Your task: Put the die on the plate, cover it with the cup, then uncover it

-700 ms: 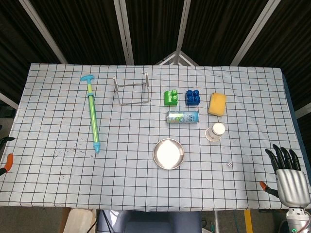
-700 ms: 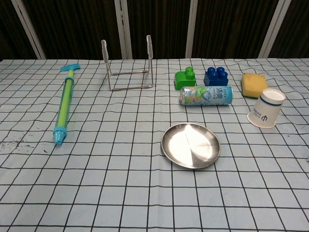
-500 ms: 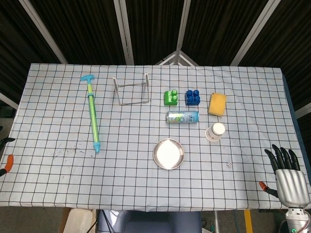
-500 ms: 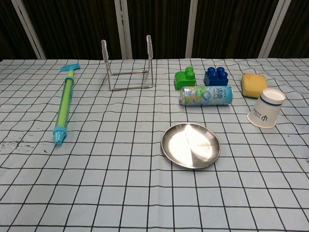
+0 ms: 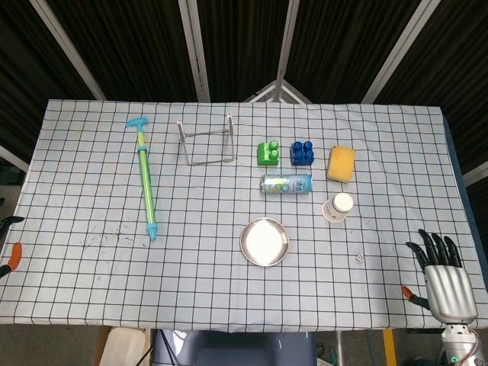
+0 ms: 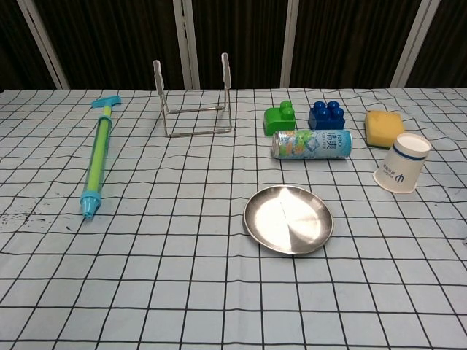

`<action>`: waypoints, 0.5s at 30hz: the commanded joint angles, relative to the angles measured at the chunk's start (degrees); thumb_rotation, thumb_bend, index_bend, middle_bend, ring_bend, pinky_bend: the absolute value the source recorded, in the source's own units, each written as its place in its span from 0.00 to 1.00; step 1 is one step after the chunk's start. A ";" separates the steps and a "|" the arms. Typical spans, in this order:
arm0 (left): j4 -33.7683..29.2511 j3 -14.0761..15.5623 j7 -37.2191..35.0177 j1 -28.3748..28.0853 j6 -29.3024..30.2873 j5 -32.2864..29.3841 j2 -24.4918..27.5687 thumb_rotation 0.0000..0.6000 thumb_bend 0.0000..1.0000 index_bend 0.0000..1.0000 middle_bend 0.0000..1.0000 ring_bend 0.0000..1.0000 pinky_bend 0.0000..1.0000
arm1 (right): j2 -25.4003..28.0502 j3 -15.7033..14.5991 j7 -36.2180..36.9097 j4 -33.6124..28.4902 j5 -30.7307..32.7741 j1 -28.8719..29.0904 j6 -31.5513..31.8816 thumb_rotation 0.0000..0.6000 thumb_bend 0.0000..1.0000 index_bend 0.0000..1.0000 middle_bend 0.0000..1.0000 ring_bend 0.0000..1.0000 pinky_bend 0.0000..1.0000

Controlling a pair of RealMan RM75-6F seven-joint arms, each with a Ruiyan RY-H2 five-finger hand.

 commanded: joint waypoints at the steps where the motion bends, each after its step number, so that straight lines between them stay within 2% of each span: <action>1: -0.29 0.00 -0.02 0.23 0.66 0.33 0.09 1.00 0.67 0.26 0.00 0.00 0.09 | -3.10 0.08 0.29 1.33 0.14 1.27 -1.93 1.00 0.00 0.29 0.11 0.06 0.00; 7: -0.25 -0.02 -0.67 0.67 1.25 0.26 0.38 1.00 0.67 0.26 0.00 0.00 0.09 | -8.61 0.19 0.98 7.16 2.36 4.58 -8.55 1.00 0.00 0.34 0.11 0.07 0.00; 15: 0.35 -0.52 -1.84 0.53 0.81 -0.60 0.52 1.00 0.67 0.26 0.00 0.00 0.09 | -13.24 1.36 3.08 13.08 6.23 7.89 -15.01 1.00 0.01 0.40 0.12 0.07 0.00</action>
